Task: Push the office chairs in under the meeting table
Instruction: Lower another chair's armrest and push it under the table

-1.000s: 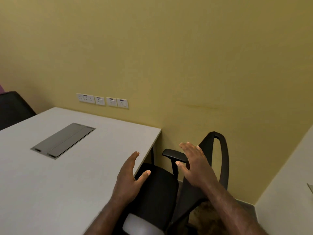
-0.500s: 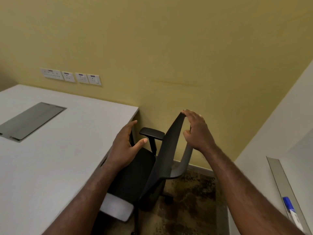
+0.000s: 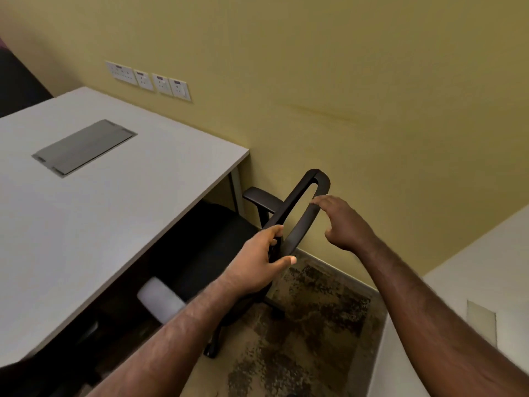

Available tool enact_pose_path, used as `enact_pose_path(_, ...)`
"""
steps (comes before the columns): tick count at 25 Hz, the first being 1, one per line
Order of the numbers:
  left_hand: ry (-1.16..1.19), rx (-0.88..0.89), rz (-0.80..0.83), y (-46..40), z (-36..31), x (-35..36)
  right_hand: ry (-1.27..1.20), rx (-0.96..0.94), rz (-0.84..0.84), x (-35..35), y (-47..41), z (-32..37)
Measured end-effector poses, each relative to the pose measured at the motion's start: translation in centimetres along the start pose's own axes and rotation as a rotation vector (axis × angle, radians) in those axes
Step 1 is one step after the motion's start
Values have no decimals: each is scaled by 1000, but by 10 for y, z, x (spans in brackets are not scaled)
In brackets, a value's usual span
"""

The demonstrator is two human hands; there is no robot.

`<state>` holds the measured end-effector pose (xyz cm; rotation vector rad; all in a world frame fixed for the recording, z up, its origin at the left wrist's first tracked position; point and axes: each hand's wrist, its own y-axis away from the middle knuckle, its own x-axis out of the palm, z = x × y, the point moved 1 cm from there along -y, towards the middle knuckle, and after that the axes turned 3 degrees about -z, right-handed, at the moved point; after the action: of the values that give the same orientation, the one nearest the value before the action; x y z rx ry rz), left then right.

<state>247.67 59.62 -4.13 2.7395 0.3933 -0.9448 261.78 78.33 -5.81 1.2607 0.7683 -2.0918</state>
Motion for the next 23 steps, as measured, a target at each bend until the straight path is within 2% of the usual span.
enact_pose_path(5, -176, -181, 34, -8, -3, 27, 85, -156, 75, 14, -23, -23)
enact_pose_path(9, -330, -324, -78, -10, 4, 37, 102, -242, 139, 23, -54, -30)
enact_pose_path(13, -384, -377, -97, -9, 5, 37, 213, -283, 213, 40, -77, -38)
enact_pose_path(15, -424, -377, -97, -11, 4, 36, 270, -309, 147, 51, -85, -40)
enact_pose_path(18, -433, -408, -101, -15, 8, 35, 227, -327, 80, 61, -96, -43)
enact_pose_path(23, -448, -423, -139, -22, 17, 21, 192, -323, 89, 69, -112, -31)
